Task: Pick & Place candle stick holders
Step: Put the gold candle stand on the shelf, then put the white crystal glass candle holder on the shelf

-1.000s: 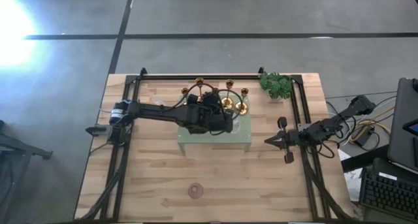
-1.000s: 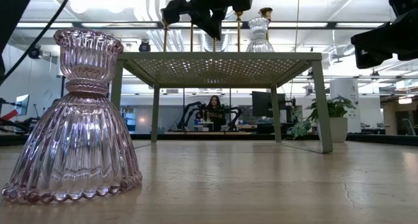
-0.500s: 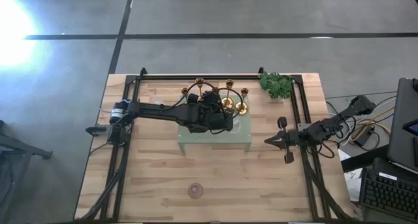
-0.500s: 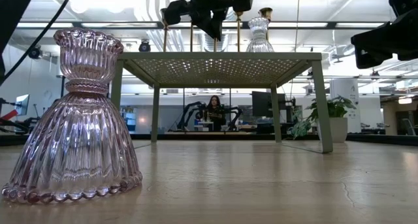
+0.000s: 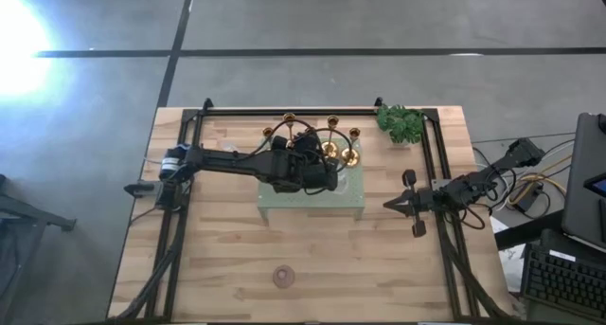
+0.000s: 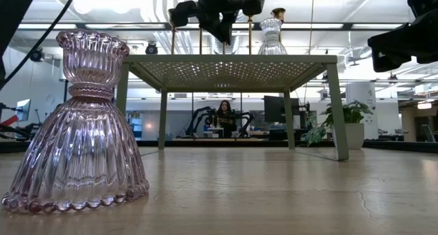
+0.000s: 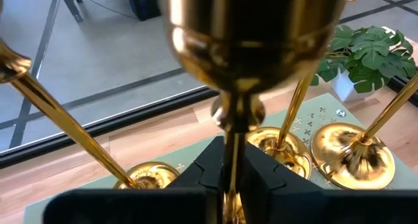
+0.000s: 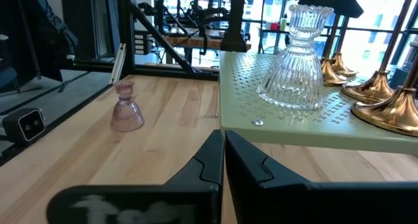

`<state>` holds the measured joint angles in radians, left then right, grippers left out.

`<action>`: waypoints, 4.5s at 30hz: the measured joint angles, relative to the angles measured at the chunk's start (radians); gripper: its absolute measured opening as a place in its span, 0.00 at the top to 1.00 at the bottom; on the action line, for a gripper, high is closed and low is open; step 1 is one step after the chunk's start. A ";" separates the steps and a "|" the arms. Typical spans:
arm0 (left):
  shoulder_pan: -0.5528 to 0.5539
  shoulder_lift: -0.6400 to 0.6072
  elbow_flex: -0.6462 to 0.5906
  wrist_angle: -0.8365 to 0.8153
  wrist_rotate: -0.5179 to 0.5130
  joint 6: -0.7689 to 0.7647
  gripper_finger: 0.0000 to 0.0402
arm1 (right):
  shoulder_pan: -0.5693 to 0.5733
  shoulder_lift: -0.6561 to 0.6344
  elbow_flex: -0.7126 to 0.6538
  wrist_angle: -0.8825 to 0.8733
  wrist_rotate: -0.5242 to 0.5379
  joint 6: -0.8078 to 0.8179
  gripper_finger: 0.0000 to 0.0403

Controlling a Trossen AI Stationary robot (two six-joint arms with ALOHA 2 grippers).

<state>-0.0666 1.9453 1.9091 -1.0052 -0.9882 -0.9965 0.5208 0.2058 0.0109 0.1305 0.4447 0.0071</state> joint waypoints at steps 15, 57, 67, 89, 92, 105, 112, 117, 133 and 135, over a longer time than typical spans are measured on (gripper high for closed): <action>0.000 0.000 0.000 0.001 -0.005 -0.005 0.70 | 0.000 0.000 0.000 0.000 0.000 0.000 0.98; -0.050 -0.005 0.000 -0.034 0.034 -0.052 0.58 | 0.000 0.000 0.000 0.000 0.000 0.000 0.98; -0.075 -0.020 0.000 -0.106 0.028 -0.129 0.58 | 0.000 0.000 0.000 0.000 0.000 0.000 0.98; -0.217 -0.096 0.000 -0.113 0.083 -0.142 0.58 | 0.000 0.000 0.000 0.000 0.000 0.000 0.98; -0.241 -0.113 0.000 -0.125 0.123 -0.139 0.58 | 0.000 0.000 0.000 0.000 0.000 0.000 0.98; -0.339 -0.189 0.000 -0.211 0.326 -0.200 0.58 | 0.000 0.000 0.000 0.000 0.000 0.000 0.98; -0.420 -0.195 0.000 -0.497 0.338 -0.474 0.58 | 0.000 0.000 0.000 -0.001 0.000 0.000 0.98; -0.481 -0.195 -0.036 -0.556 0.301 -0.625 0.58 | 0.000 0.000 0.000 0.000 0.000 0.000 0.98; -0.525 -0.210 -0.452 -0.565 0.378 -1.137 0.58 | 0.000 0.000 0.000 0.000 0.000 0.000 0.98; -0.528 -0.231 -0.491 -0.566 0.370 -1.181 0.58 | 0.000 0.000 0.000 0.000 0.000 0.000 0.98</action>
<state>-0.5951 1.7147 1.4178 -1.5714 -0.6186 -2.1774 0.5209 0.2054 0.0109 0.1303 0.4448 0.0069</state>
